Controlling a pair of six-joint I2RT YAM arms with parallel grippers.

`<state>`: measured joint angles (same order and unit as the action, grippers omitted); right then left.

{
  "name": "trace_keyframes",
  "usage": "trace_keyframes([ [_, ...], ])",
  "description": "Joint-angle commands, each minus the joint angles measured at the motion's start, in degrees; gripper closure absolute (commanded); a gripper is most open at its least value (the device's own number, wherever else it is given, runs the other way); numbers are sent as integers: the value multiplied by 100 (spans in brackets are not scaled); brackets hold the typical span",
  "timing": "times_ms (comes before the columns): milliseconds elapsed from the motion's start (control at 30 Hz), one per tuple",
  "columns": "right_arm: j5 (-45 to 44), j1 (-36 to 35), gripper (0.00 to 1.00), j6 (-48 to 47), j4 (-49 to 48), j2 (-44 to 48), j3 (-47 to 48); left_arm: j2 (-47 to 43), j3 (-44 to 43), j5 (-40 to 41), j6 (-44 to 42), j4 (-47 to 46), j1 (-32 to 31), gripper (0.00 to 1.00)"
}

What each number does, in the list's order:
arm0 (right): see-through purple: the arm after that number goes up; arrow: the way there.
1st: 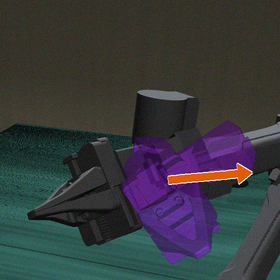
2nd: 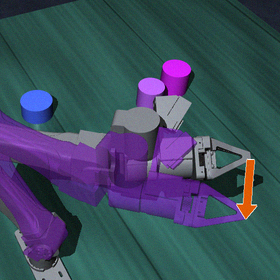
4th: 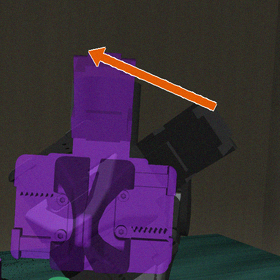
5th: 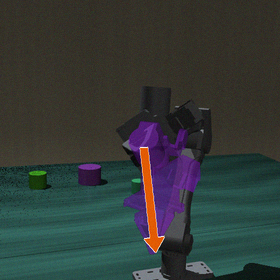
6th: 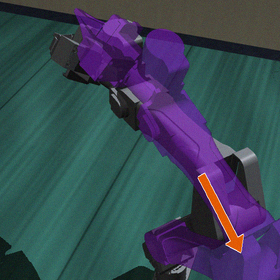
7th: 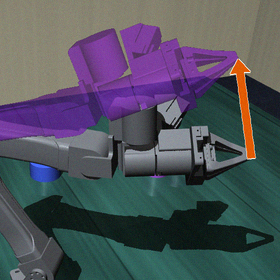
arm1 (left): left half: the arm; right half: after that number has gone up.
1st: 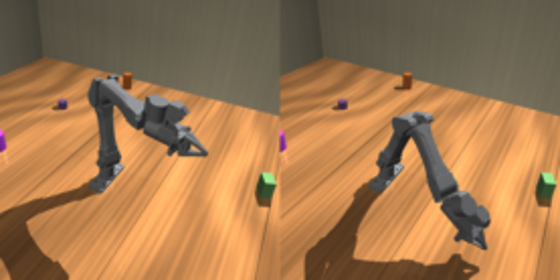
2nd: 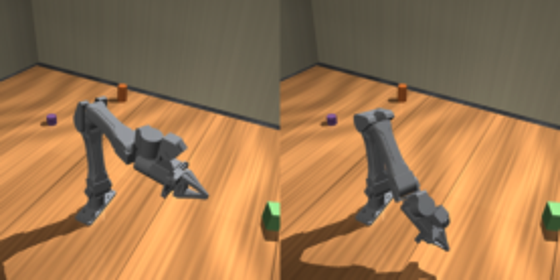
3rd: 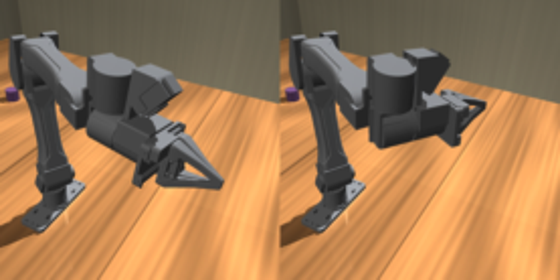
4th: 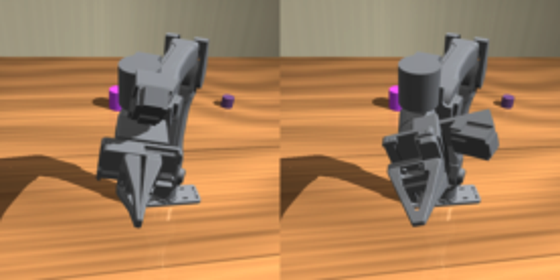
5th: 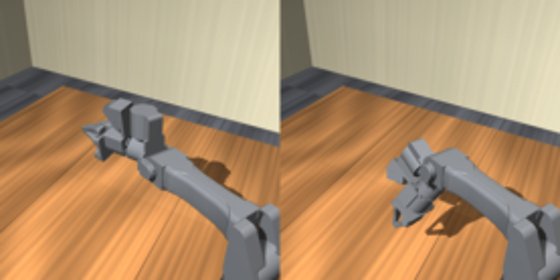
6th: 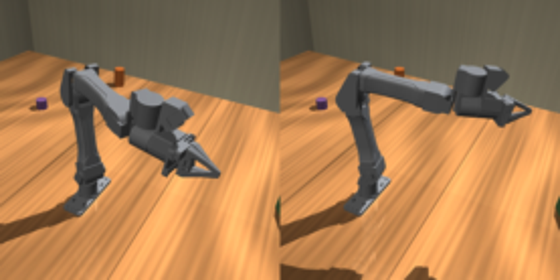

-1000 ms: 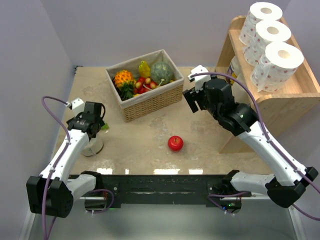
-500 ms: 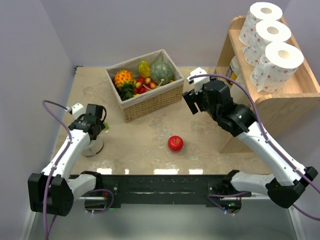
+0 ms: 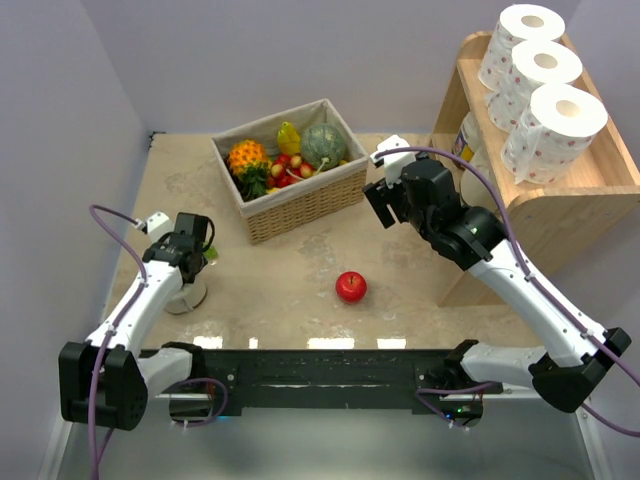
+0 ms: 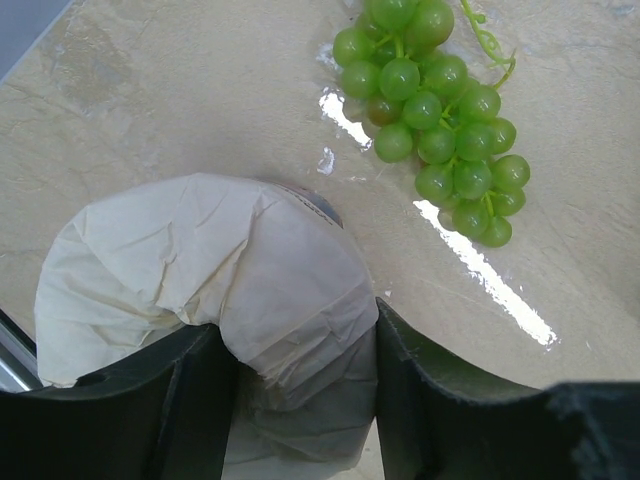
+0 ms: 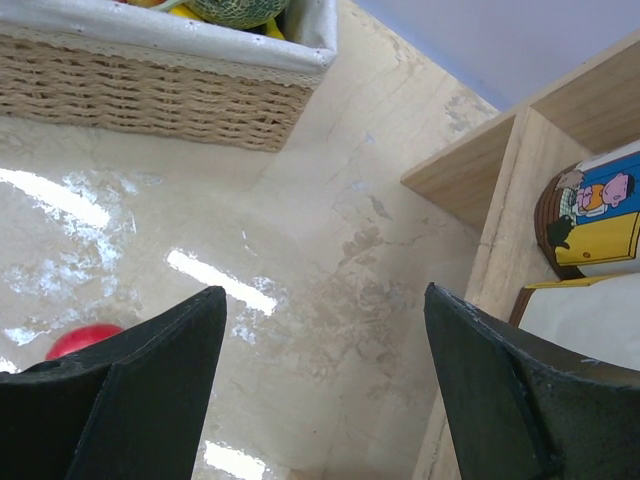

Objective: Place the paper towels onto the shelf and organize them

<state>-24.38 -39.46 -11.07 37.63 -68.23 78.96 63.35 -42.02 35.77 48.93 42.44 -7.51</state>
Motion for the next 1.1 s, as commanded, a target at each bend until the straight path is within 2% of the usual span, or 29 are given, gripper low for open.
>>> trace_keyframes([
  [0, -128, 0, 17, 70, -168, 108, 23, -209, -323, 158, -101, 37, 13, 50],
  [200, -198, -9, 17, 44, -54, 160, 111, -587, -771, -219, -981, 62, -312, 54],
  [367, -137, 0, 17, 87, -1, 213, 243, -517, -1141, -315, -911, 581, -1410, 55],
  [533, 65, -9, 16, 210, 43, 240, 339, -473, -1361, -518, -710, 424, -2463, 59],
  [733, 293, -9, 16, 377, 34, 327, 375, 211, -1502, -404, -551, -138, -3659, 59],
  [967, 329, 0, 16, 421, 122, 336, 418, 1196, -1871, -378, -761, -595, -4171, 57],
  [1033, 320, -9, 16, 439, 166, 319, 445, 1319, -1898, -447, -858, -710, -4206, 52],
  [1067, 311, -9, 16, 474, 183, 310, 489, 1346, -1915, -465, -911, -797, -4215, 46],
])
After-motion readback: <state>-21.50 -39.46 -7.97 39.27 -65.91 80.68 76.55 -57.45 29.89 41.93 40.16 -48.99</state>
